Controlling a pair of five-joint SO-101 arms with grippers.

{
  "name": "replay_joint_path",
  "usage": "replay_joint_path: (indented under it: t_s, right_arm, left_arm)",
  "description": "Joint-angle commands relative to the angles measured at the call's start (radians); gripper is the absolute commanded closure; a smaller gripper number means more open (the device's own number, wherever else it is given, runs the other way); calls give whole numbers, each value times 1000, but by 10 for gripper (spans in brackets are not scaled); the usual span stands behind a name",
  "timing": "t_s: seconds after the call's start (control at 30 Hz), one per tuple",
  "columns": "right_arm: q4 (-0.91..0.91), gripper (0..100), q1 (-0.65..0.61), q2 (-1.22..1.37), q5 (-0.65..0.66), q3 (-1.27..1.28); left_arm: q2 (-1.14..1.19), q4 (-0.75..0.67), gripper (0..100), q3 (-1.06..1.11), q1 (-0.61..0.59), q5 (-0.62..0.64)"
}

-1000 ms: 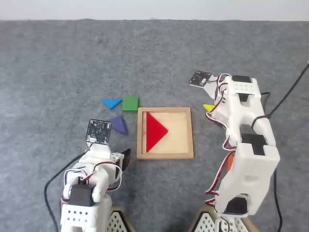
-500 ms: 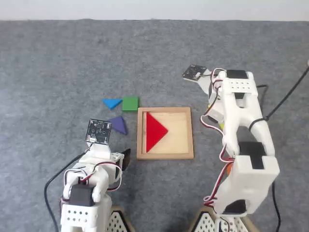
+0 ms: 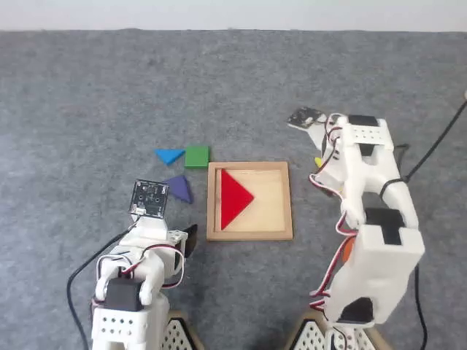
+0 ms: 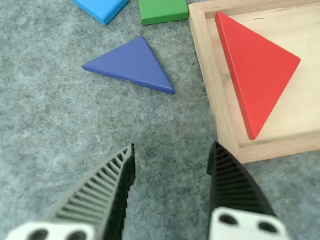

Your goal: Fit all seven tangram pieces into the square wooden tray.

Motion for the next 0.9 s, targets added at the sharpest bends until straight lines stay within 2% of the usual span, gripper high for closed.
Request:
replay_joint_path:
  t_s: [0.0, 0.3, 0.53, 0.87]
  right_arm:
    - [-58, 686, 22, 28, -40, -11]
    - [-31, 687, 28, 47, -46, -34]
    - [-10, 687, 27, 48, -229, -35]
    - [-10, 685, 30, 48, -353, -38]
  left_arm:
    - [-20, 5, 762, -7, -8, -6]
    - [-20, 5, 762, -7, -8, -6]
    - [-20, 5, 762, -7, -8, -6]
    - [-20, 5, 762, -7, -8, -6]
